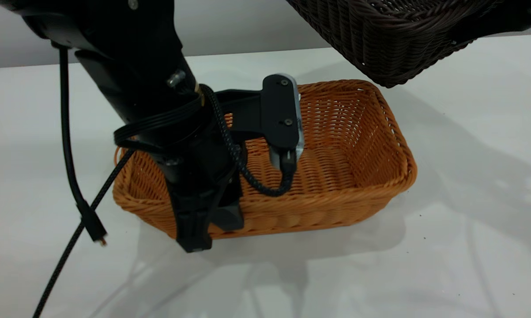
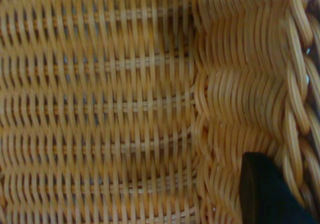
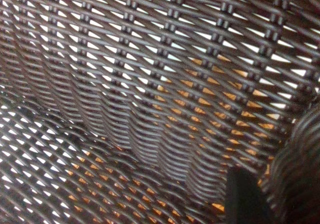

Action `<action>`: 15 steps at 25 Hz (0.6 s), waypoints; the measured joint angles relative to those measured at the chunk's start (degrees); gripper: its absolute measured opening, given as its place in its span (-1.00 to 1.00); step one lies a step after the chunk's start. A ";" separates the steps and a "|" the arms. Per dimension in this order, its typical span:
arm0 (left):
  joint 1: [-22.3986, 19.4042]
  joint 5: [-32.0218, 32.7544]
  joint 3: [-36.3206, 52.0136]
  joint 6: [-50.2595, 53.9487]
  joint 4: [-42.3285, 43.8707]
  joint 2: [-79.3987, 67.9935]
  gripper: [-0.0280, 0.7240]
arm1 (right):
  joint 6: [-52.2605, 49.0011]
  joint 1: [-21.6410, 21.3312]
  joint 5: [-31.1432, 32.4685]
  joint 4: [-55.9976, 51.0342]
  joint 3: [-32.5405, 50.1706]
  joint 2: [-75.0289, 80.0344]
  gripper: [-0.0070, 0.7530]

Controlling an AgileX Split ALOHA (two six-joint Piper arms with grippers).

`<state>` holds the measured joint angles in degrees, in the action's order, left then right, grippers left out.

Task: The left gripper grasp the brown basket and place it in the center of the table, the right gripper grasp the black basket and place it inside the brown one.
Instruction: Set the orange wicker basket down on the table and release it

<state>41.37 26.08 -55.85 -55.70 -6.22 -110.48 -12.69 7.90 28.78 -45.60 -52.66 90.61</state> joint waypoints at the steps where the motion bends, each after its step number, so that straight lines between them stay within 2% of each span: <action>1: 0.00 -0.30 0.03 0.06 0.00 0.00 -0.61 | 0.00 0.00 0.05 0.00 0.00 0.00 -0.34; 10: -0.06 0.54 -0.01 0.52 -0.15 0.05 -0.58 | 0.00 0.00 0.05 0.00 0.00 0.00 -0.34; 12: -0.06 0.89 -0.01 0.70 -0.86 0.05 -0.45 | 0.14 0.00 0.05 -0.06 0.00 0.00 -0.34; 15: -0.06 1.06 -0.01 1.02 -0.86 0.05 -0.09 | 0.20 0.00 0.05 -0.06 0.00 0.00 -0.34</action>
<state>41.30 27.14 -55.86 -54.68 -7.08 -110.43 -12.49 7.90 28.83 -45.66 -52.66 90.61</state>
